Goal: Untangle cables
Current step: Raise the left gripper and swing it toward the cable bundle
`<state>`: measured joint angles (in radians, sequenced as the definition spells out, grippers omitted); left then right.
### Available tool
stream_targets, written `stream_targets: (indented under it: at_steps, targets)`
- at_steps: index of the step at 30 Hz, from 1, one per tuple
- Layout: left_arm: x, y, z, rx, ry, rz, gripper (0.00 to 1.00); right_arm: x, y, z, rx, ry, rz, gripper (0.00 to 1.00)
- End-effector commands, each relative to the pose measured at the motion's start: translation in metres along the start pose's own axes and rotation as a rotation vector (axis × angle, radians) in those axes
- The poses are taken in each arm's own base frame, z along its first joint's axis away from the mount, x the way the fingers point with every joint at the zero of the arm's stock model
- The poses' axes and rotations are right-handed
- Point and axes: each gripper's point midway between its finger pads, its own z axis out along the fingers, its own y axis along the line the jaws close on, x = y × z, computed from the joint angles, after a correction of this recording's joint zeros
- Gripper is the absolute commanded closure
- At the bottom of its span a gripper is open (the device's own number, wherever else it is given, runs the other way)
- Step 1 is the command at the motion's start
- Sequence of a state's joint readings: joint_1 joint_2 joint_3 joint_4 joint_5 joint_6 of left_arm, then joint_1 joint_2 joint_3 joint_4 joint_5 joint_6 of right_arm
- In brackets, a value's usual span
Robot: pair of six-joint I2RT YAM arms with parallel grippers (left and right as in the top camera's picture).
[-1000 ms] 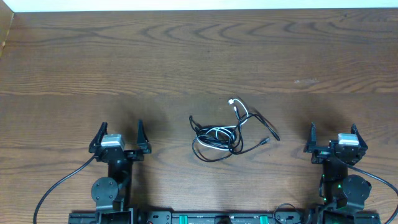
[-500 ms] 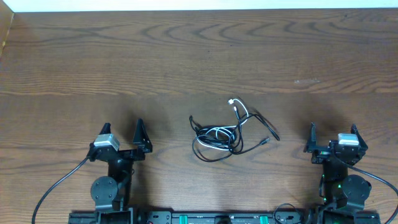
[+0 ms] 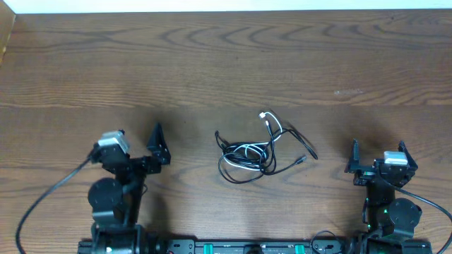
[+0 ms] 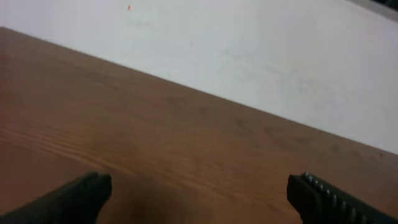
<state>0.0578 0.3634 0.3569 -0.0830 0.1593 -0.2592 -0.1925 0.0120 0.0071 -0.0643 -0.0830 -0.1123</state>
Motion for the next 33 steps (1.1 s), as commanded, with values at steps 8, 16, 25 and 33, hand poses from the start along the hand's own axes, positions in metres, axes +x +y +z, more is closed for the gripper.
stream_targets:
  at_steps: [8, 16, 25, 33]
  targets:
    - [-0.019, -0.010, -0.002, -0.041, 0.180, -0.026, 0.02, 0.001, 0.000, 0.000, -0.002, 0.000, 0.011, 0.01]
    - [-0.008, -0.015, -0.020, -0.066, 0.356, -0.051, 0.02, 0.001, 0.000, 0.000, -0.002, 0.000, 0.011, 0.01]
    - [0.001, -0.042, -0.024, 0.093, 0.415, -0.087, 0.02, 0.001, 0.000, 0.000, -0.002, 0.000, 0.011, 0.01]
    - [0.006, -0.050, -0.027, 0.132, 0.441, -0.107, 0.02, 0.001, 0.000, 0.000, -0.002, 0.000, 0.011, 0.01]
